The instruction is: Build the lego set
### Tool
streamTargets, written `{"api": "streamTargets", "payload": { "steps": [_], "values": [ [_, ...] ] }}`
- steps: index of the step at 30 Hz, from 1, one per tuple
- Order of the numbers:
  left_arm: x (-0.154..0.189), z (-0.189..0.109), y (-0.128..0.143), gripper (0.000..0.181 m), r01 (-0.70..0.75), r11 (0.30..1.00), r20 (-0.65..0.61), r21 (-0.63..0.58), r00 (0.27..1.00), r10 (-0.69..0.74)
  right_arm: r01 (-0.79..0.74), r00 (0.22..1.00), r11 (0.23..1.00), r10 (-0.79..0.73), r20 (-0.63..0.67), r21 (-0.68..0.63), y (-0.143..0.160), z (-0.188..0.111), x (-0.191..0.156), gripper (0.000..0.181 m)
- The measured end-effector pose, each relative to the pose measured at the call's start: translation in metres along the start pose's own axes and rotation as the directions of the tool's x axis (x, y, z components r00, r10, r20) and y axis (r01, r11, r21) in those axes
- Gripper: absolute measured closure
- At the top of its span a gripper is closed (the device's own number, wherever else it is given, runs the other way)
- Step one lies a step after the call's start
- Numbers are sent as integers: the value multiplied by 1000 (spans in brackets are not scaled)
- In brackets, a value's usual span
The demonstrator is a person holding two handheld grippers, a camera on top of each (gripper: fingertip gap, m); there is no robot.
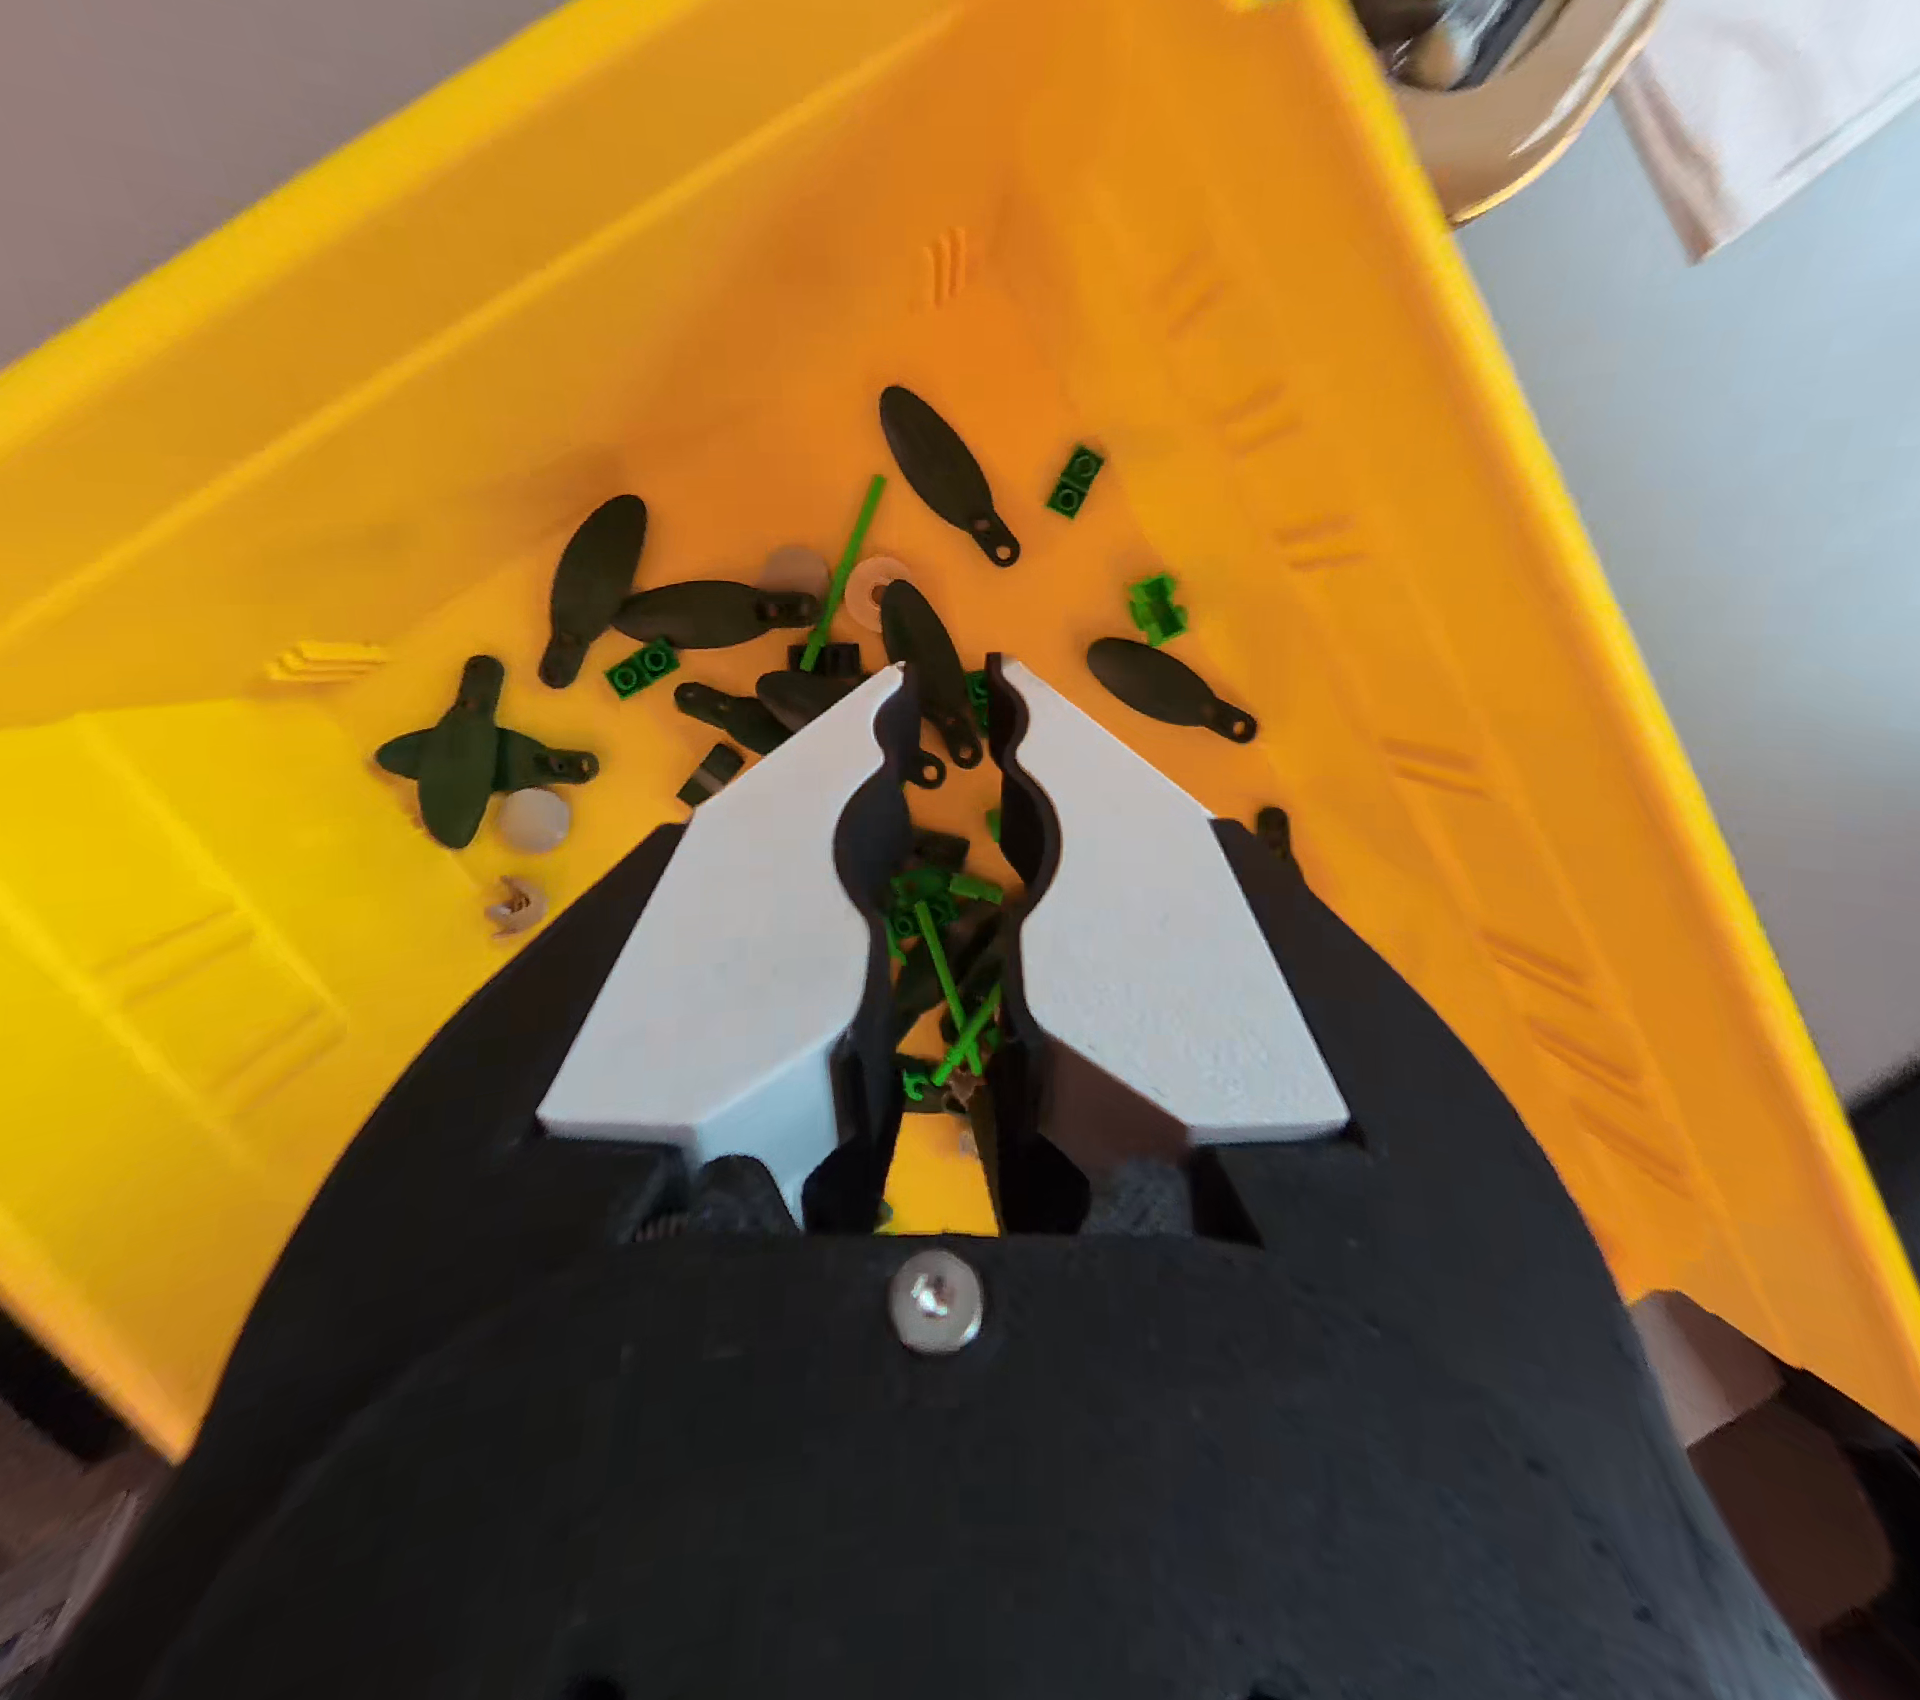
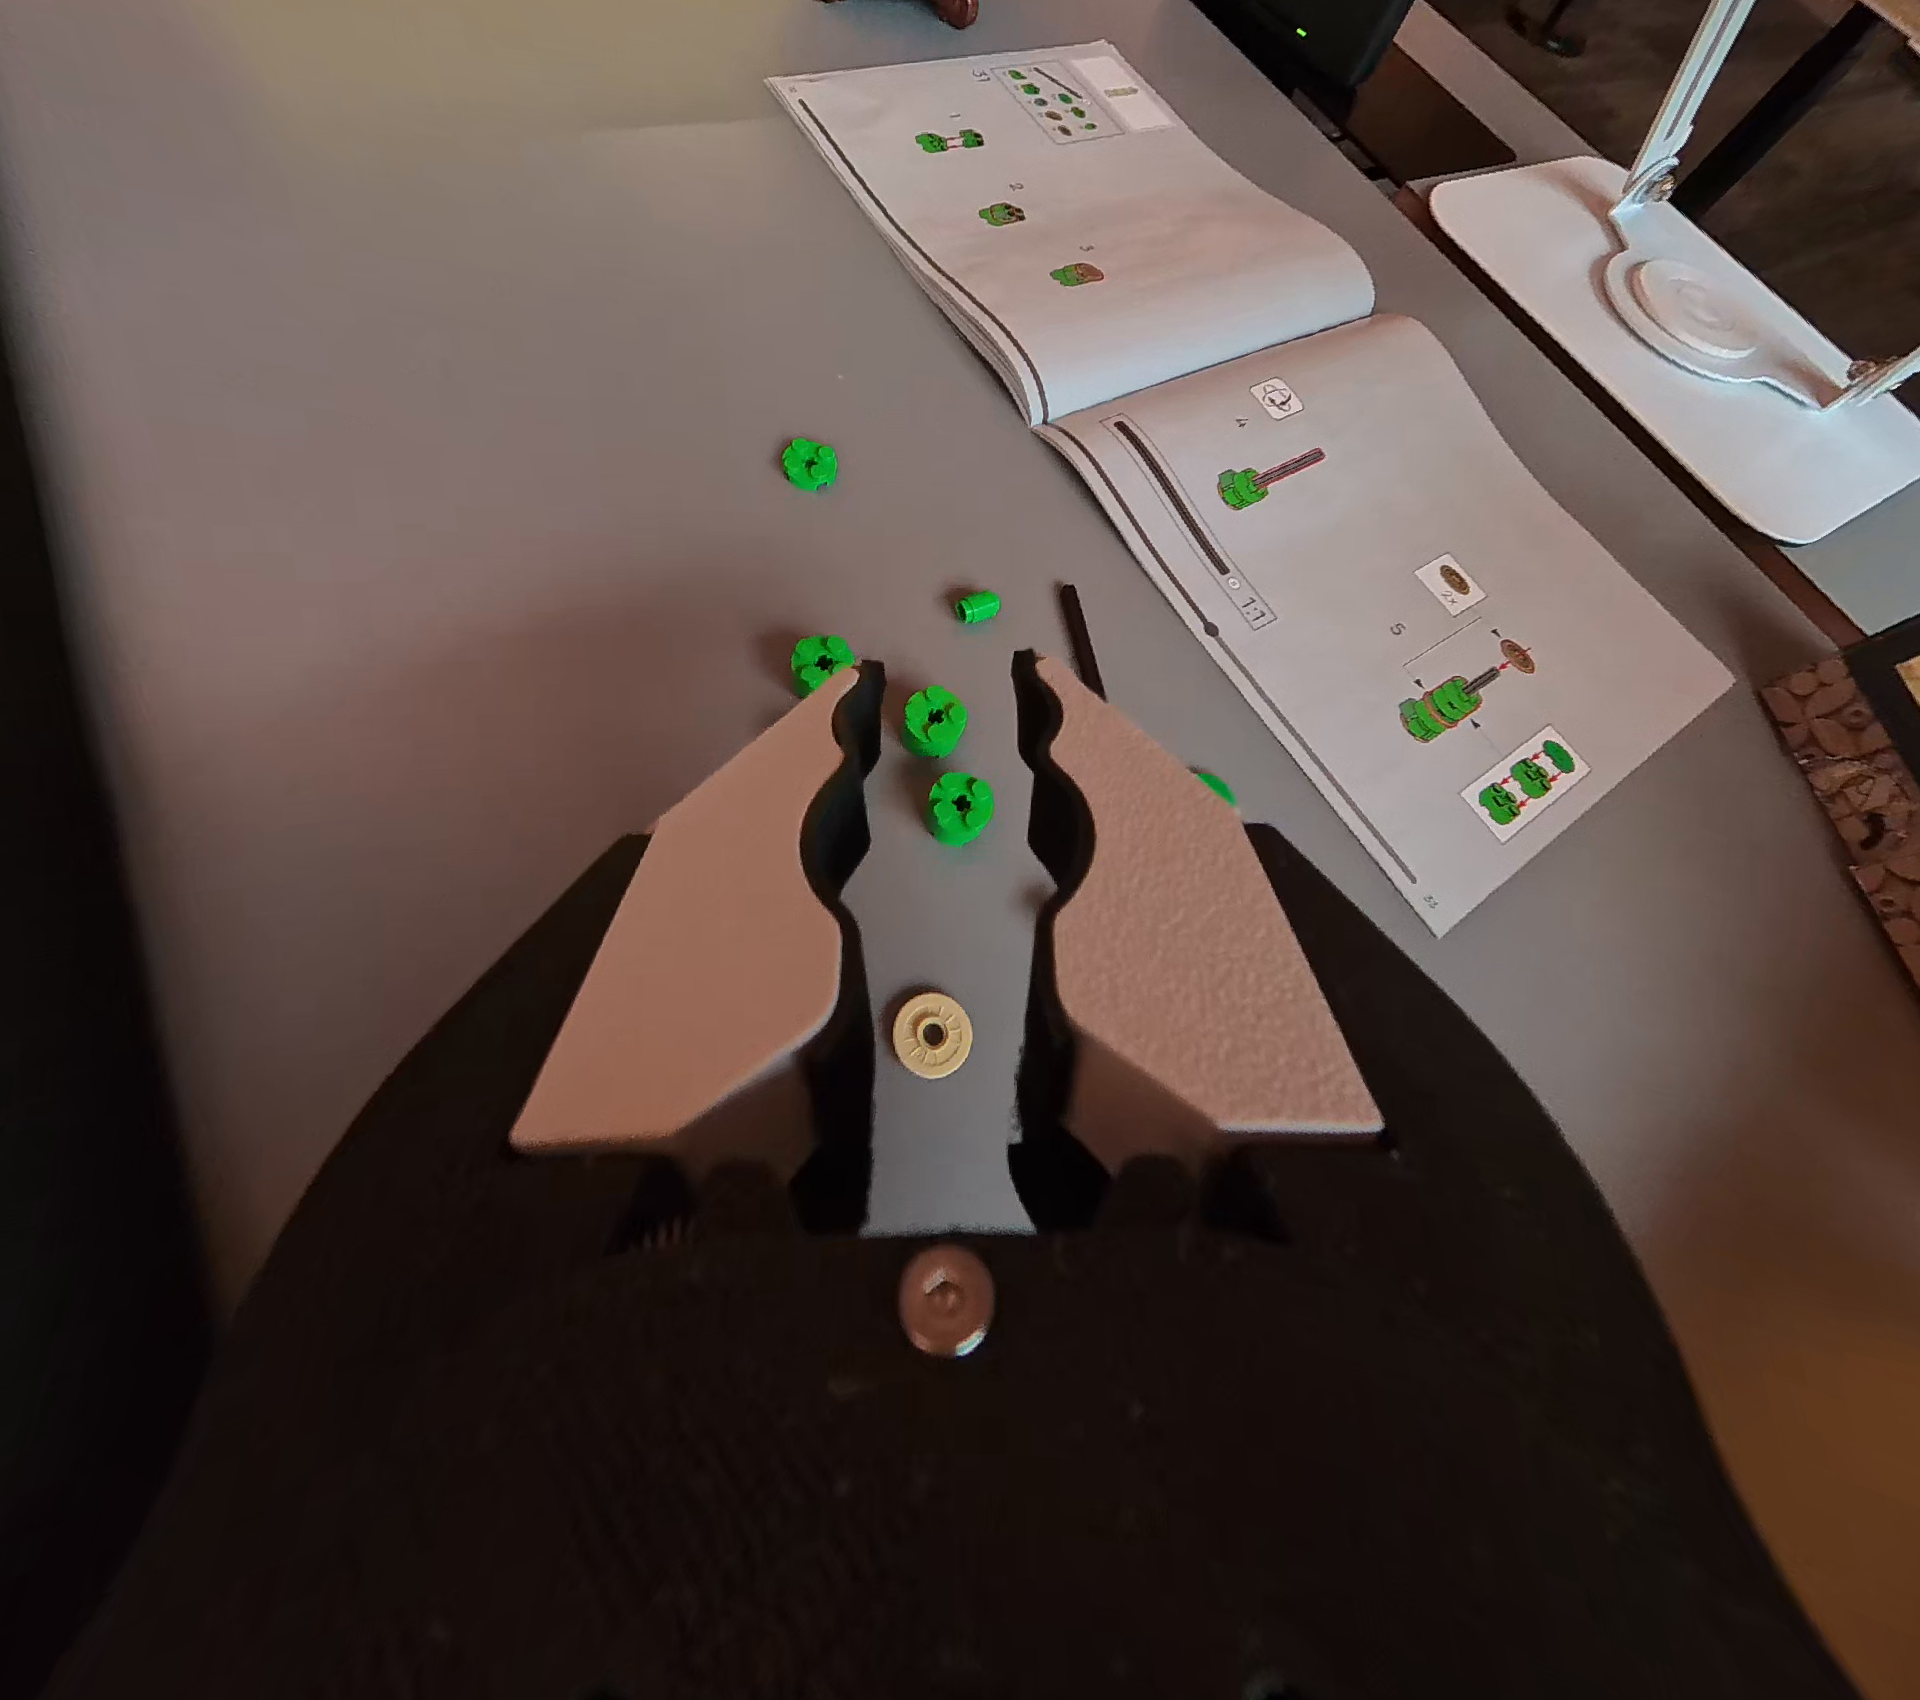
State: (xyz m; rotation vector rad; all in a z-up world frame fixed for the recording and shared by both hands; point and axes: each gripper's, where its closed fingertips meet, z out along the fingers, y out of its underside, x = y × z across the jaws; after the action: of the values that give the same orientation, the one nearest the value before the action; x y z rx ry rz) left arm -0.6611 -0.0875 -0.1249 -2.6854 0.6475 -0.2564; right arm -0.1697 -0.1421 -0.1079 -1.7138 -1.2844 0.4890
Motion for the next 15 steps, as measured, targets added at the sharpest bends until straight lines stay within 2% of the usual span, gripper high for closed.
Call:
{"api": "streamTargets", "payload": {
  "steps": [1,6,15],
  "values": [
    [-1,4,1,172,3,1000,-2,-23,1000,-3,0,1000,1000,0,1,-2,1,0,0,156],
    [-6,20,10,172,48,988,0,-147,999,-48,-1,1000,1000,1,12,-9,3,1,-3,156],
    [-11,31,7,164,80,980,1,-181,997,-81,6,999,1000,-5,31,-28,8,2,-6,156]
  ]
}}
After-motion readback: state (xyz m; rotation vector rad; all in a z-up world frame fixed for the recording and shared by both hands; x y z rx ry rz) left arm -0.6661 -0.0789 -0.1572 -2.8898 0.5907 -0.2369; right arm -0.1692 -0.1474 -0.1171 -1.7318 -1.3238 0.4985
